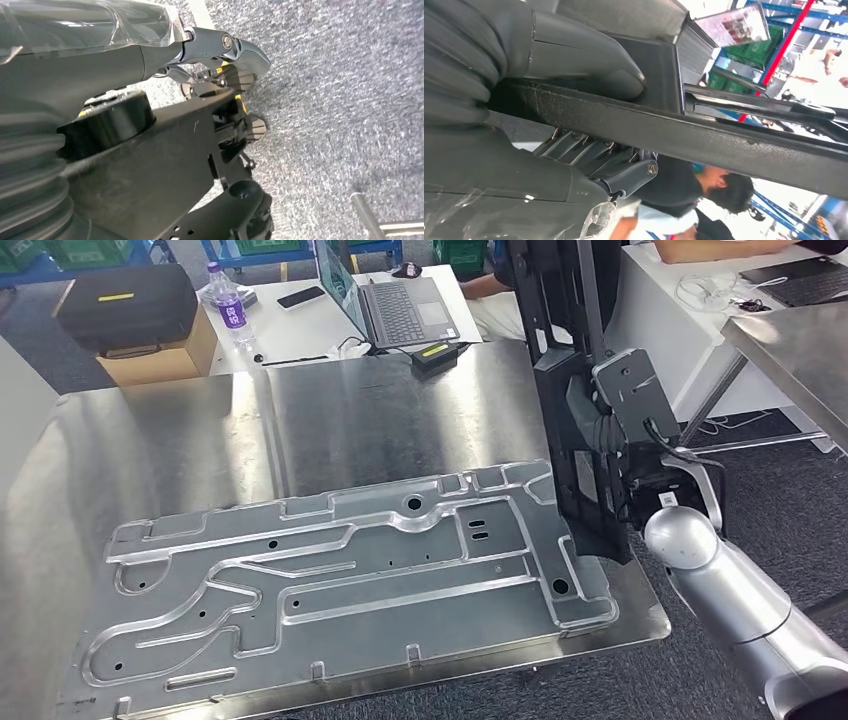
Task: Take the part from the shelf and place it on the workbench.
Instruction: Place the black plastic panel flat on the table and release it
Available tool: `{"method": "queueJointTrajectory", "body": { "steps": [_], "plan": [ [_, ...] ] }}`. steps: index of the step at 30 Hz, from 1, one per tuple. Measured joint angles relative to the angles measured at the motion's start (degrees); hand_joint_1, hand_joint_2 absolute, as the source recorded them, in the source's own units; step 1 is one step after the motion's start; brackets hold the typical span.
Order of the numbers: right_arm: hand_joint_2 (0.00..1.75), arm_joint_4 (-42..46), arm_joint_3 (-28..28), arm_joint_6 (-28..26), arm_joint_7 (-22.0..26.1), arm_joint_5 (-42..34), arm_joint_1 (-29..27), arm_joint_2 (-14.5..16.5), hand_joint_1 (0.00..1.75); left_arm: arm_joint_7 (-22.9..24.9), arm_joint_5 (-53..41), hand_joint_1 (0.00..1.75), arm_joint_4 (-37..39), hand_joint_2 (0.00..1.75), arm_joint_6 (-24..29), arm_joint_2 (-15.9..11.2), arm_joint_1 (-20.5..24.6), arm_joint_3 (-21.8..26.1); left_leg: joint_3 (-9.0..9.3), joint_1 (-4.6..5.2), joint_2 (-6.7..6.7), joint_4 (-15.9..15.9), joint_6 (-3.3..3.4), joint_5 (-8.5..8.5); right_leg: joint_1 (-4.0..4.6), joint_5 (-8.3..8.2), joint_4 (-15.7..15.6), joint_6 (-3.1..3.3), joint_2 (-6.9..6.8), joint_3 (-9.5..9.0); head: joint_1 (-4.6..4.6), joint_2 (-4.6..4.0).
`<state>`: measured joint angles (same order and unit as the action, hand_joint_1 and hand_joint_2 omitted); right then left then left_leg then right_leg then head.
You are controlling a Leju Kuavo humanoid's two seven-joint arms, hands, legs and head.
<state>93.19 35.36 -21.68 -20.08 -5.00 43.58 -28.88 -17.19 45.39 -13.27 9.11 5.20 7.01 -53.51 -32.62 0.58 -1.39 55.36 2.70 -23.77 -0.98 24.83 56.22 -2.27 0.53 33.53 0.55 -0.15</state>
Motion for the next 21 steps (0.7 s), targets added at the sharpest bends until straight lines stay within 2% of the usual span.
{"method": "queueJointTrajectory", "body": {
  "steps": [7,11,13,18,21],
  "plan": [
    [1.75,-4.7,1.8,1.0,-3.1,5.2,6.0,0.2,1.75,-0.4,1.3,0.0,0.0,1.75,0.9,-2.1,0.0,0.0,-0.01,-0.04,-0.01,0.0,-0.02,0.01,0.01,-0.01,0.0,0.03,-0.01,0.02,0.0,0.0],
    [1.75,-6.0,3.1,4.9,-6.3,10.8,8.2,0.1,1.75,-0.6,1.6,0.0,0.0,1.75,0.3,-3.1,0.1,0.0,-0.03,-0.04,0.0,0.0,-0.02,0.01,0.01,-0.01,0.0,0.03,0.0,0.05,0.0,0.0],
    [1.75,-6.2,4.2,10.5,-7.2,11.6,9.3,0.1,1.75,-1.0,1.9,0.0,0.0,1.75,0.0,-3.5,0.2,0.1,-0.05,-0.04,0.0,0.0,-0.01,0.01,0.01,-0.01,0.0,0.02,0.0,0.05,0.0,0.0],
    [1.75,-6.9,10.8,35.6,-8.3,8.0,12.7,1.1,1.75,-1.9,3.6,0.0,0.0,1.75,-0.1,-5.0,0.7,0.5,-0.15,-0.05,-0.01,0.0,-0.04,0.03,0.03,-0.02,0.0,0.04,-0.02,0.07,0.0,0.0],
    [1.75,-7.5,16.8,43.3,-7.0,5.8,14.3,4.0,1.75,-2.5,4.6,0.0,0.0,1.75,0.0,-6.0,1.0,1.1,-0.17,-0.1,0.0,0.0,-0.1,0.07,0.08,-0.05,0.1,0.08,0.0,0.12,0.0,0.0]
  ]
}}
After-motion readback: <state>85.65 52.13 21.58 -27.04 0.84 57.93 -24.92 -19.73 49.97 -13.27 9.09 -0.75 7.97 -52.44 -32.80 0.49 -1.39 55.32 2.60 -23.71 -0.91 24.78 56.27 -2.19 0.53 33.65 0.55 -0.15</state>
